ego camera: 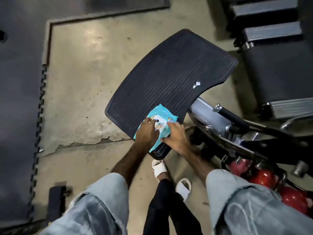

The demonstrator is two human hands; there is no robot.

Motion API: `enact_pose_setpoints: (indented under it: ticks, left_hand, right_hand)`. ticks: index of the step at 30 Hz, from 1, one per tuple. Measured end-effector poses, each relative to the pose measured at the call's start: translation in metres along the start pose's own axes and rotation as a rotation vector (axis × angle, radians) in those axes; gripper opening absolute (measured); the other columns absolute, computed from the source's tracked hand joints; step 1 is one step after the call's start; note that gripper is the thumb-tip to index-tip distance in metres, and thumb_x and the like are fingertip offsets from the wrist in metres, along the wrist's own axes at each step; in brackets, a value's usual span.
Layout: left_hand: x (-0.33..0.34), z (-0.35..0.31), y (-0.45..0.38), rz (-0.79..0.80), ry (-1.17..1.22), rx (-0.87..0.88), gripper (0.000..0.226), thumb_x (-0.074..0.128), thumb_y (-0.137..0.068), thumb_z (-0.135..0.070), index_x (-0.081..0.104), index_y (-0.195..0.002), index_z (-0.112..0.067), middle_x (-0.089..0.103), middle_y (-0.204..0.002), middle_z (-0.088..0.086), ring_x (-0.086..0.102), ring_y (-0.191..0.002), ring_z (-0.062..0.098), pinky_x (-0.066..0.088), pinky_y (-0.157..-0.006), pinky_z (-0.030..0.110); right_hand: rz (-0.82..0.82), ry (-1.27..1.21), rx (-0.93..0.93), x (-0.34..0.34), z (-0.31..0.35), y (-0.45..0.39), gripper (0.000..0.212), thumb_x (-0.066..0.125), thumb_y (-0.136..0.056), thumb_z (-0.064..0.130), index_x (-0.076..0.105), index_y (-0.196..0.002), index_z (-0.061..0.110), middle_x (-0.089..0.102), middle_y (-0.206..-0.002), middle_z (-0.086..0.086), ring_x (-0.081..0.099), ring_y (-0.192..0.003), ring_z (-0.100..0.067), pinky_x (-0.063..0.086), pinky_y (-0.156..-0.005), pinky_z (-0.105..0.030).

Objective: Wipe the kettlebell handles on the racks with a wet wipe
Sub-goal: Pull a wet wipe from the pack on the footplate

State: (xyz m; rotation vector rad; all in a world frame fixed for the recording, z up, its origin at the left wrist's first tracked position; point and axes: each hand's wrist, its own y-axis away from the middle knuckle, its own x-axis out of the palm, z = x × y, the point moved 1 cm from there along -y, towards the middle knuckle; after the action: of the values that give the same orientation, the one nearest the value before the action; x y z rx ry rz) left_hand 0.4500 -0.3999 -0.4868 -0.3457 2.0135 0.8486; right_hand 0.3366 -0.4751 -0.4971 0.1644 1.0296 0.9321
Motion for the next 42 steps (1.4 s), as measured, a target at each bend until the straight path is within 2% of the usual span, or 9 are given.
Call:
enact_pose_setpoints:
  ticks: [3,8,15,26,31,33,36,39,42]
  left_hand:
    - [0.017,0.002,-0.020,-0.020,-0.133,-0.024,0.055,0.060,-0.083,-0.042,0.048,-0.124,-0.007,0.046,-0.126,0.012,0.045,-0.113,0.032,0.047,-0.088,0.045]
    - [0.025,-0.005,-0.029,-0.082,-0.250,-0.033,0.059,0.061,-0.077,-0.046,0.049,-0.119,-0.005,0.047,-0.117,0.012,0.047,-0.106,0.031,0.049,-0.077,0.043]
    - [0.017,-0.005,-0.034,-0.038,-0.248,-0.004,0.057,0.057,-0.082,-0.047,0.051,-0.119,-0.003,0.045,-0.120,0.013,0.048,-0.109,0.031,0.046,-0.081,0.038]
    - [-0.012,0.021,-0.042,0.100,0.025,-0.024,0.056,0.067,-0.074,-0.058,0.067,-0.115,-0.020,0.065,-0.119,0.006,0.061,-0.106,0.025,0.045,-0.085,0.033]
    - [-0.027,0.042,-0.038,-0.104,0.274,-0.092,0.025,0.055,-0.093,-0.026,0.067,-0.111,-0.012,0.070,-0.106,0.008,0.065,-0.094,0.025,0.049,-0.076,0.031]
    - [-0.025,0.049,-0.033,-0.229,0.152,-0.146,0.024,0.061,-0.089,-0.018,0.062,-0.113,-0.013,0.065,-0.112,0.007,0.061,-0.097,0.025,0.048,-0.075,0.033]
    - [-0.019,0.051,-0.028,-0.360,-0.339,0.021,0.038,0.066,-0.075,-0.001,0.052,-0.108,-0.014,0.052,-0.109,0.008,0.049,-0.098,0.027,0.042,-0.074,0.035]
    - [-0.002,0.042,-0.030,-0.211,-0.495,0.268,0.031,0.061,-0.084,-0.010,0.055,-0.113,-0.016,0.054,-0.112,0.005,0.047,-0.103,0.025,0.037,-0.084,0.036]
    - [0.012,0.035,-0.032,-0.179,-0.480,0.314,0.019,0.056,-0.089,-0.031,0.067,-0.101,-0.020,0.064,-0.100,0.001,0.053,-0.097,0.024,0.039,-0.080,0.038]
  right_hand:
    - [-0.072,0.054,-0.023,0.023,-0.010,-0.016,0.093,0.083,-0.062,0.044,0.041,-0.141,0.019,0.043,-0.133,-0.006,0.041,-0.120,-0.029,0.040,-0.102,-0.040]
    - [-0.247,0.061,-0.074,0.042,-0.018,-0.023,0.092,0.081,-0.055,0.045,0.047,-0.136,0.017,0.048,-0.120,-0.007,0.049,-0.107,-0.030,0.048,-0.090,-0.043]
    - [-0.261,0.125,-0.086,0.041,-0.016,-0.023,0.099,0.082,-0.053,0.053,0.044,-0.138,0.017,0.048,-0.122,-0.005,0.048,-0.108,-0.026,0.047,-0.091,-0.041]
    - [-0.278,0.121,-0.056,0.039,-0.010,-0.021,0.101,0.081,-0.050,0.067,0.047,-0.132,0.019,0.050,-0.118,-0.006,0.050,-0.104,-0.026,0.050,-0.085,-0.039]
    - [-0.253,0.160,-0.051,0.038,-0.007,-0.019,0.102,0.077,-0.058,0.068,0.039,-0.138,0.019,0.043,-0.125,-0.006,0.045,-0.108,-0.022,0.046,-0.089,-0.036]
    - [-0.274,0.195,-0.069,0.038,-0.006,-0.018,0.100,0.076,-0.060,0.067,0.037,-0.139,0.020,0.040,-0.128,-0.005,0.043,-0.111,-0.021,0.047,-0.094,-0.035]
    - [-0.265,0.244,-0.117,0.039,-0.005,-0.020,0.103,0.074,-0.061,0.068,0.033,-0.142,0.019,0.037,-0.138,-0.004,0.042,-0.116,-0.022,0.044,-0.096,-0.036]
    - [-0.266,0.310,-0.131,0.042,-0.002,-0.024,0.112,0.074,-0.058,0.070,0.031,-0.146,0.015,0.041,-0.144,-0.005,0.045,-0.117,-0.025,0.044,-0.093,-0.040]
    - [-0.301,0.362,-0.127,0.046,-0.001,-0.023,0.122,0.073,-0.053,0.071,0.027,-0.149,0.011,0.044,-0.147,-0.005,0.049,-0.120,-0.027,0.045,-0.091,-0.040]
